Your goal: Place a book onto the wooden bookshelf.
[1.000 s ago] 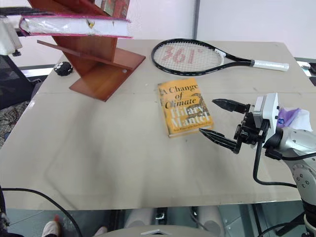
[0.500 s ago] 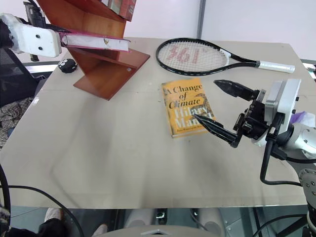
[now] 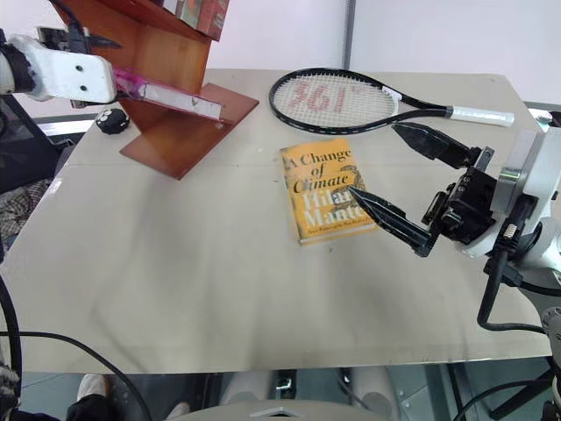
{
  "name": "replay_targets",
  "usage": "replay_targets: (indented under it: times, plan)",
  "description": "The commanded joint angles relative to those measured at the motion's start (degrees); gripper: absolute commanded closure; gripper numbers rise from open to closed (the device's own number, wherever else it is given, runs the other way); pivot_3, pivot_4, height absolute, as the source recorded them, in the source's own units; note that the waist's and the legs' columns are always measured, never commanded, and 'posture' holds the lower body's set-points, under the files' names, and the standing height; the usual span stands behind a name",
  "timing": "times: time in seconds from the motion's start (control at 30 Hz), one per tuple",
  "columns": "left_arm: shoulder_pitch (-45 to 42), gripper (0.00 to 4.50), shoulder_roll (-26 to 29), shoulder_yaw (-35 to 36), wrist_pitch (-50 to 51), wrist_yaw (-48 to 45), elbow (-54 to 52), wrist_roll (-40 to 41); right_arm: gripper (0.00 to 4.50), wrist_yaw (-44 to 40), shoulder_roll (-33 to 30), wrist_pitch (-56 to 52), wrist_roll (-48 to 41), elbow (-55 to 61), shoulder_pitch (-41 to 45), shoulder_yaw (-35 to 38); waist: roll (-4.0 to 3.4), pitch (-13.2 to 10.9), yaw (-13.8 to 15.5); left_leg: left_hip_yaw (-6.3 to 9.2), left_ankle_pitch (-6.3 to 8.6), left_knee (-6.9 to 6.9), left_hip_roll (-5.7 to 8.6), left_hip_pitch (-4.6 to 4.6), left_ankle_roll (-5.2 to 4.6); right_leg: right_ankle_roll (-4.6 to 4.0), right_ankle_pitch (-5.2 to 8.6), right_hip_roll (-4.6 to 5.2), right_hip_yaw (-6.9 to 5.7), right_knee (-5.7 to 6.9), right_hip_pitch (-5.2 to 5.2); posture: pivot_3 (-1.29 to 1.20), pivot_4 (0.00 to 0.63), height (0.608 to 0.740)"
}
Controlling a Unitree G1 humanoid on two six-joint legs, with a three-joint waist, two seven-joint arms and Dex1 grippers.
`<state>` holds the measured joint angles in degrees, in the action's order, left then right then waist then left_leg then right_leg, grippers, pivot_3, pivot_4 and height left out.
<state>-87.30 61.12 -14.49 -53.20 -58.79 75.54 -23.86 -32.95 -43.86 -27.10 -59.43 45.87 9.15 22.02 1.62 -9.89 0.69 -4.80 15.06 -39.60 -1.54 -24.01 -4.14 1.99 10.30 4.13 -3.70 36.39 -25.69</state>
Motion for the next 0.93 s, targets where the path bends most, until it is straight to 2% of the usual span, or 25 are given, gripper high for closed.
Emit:
replay_targets:
  times: [0.03,0.1,0.17,0.23,0.3,0.4,0.5,0.6,0.67,0.8,0.93]
  plan:
    - [0.3,0.47,0.5,9.9,4.5,-19.0,-5.3,17.2,0.0,-1.8,-0.4,1.6,-1.0,-0.8,0.6,1.5,0.0,0.0,0.0,0.0,0.0,0.0,0.01,-0.02,0.0,0.0,0.0,0.0,0.0,-0.06,0.0,0.0,0.15,0.714]
    - [4.5,0.47,0.1,13.7,16.7,-30.4,-14.5,28.9,0.0,-3.4,-0.5,1.9,-0.4,-2.0,0.3,1.4,0.0,0.0,0.1,-0.03,0.0,-0.04,0.04,-0.06,-0.01,0.0,0.0,0.04,0.02,-0.14,0.01,0.0,0.15,0.714]
    - [14.3,0.47,1.3,16.2,35.7,-33.6,-33.6,41.2,0.0,-5.3,-0.8,2.2,0.8,-3.4,-0.1,1.0,-0.05,0.0,-0.1,-0.02,-0.01,-0.07,0.04,-0.06,0.01,0.0,0.0,0.08,0.12,-0.16,0.04,0.0,0.15,0.714]
    - [25.6,0.47,3.0,19.8,60.1,-29.1,-55.7,54.3,0.0,-6.6,-0.8,2.4,1.4,-4.7,0.1,0.8,-0.05,0.0,-0.3,-0.02,-0.1,-0.16,0.03,-0.01,0.17,0.02,0.01,0.09,0.2,-0.06,0.08,0.0,0.15,0.714]
    - [36.1,0.47,3.6,23.2,77.5,-21.1,-72.8,65.3,0.0,-8.1,-1.2,2.5,2.6,-6.0,-0.3,0.7,-0.04,0.0,-0.7,0.09,-0.11,-0.32,0.0,-0.09,0.18,0.02,0.01,0.09,0.39,0.0,0.09,0.0,0.15,0.714]
    - [45.6,0.47,0.9,27.9,92.4,-7.9,-86.2,75.6,0.0,-9.6,-1.5,2.6,4.7,-7.2,-2.2,1.1,-0.04,0.0,-0.6,0.21,-0.11,-0.49,0.02,-0.04,0.19,0.2,0.12,0.07,0.41,0.18,0.2,0.0,0.15,0.714]
    - [57.6,0.47,-6.9,30.0,93.4,2.4,-95.5,76.9,0.0,-10.8,-1.6,3.5,10.1,-8.3,-8.7,2.8,-0.29,0.1,-0.4,0.22,0.01,-0.46,0.02,0.38,0.0,0.32,0.21,0.06,0.42,0.22,0.53,0.0,0.15,0.714]
    - [70.4,0.47,-14.4,31.0,91.3,9.9,-100.3,73.5,0.0,-10.2,-0.3,3.5,13.3,-8.4,-17.5,6.5,-0.46,0.2,0.1,0.2,0.01,-0.46,0.03,0.5,0.01,0.3,0.22,0.03,0.41,0.29,0.6,0.0,0.15,0.714]
    - [78.3,0.47,-16.0,31.5,87.8,9.9,-100.9,69.2,0.0,-11.0,0.9,4.3,15.9,-8.4,-24.3,8.9,-0.46,0.3,0.1,0.2,-0.12,-0.46,0.01,0.47,0.23,0.25,0.24,0.01,0.42,0.31,0.57,0.0,0.15,0.714]
    - [86.9,0.47,-17.3,34.1,83.3,9.6,-97.6,65.0,0.0,-13.1,4.1,7.9,20.2,-9.0,-35.0,12.6,-0.51,0.3,0.3,0.25,-0.03,-0.45,0.0,0.37,0.15,0.06,0.37,0.01,0.36,0.29,0.49,0.0,0.15,0.714]
    - [89.7,0.47,-17.6,33.5,78.9,8.0,-94.0,60.8,0.0,-12.4,5.7,8.6,20.5,-8.1,-37.7,14.2,-0.79,0.5,0.2,0.17,0.2,-0.45,0.04,0.44,0.22,0.04,0.37,0.13,0.25,0.21,0.5,0.0,0.15,0.714]
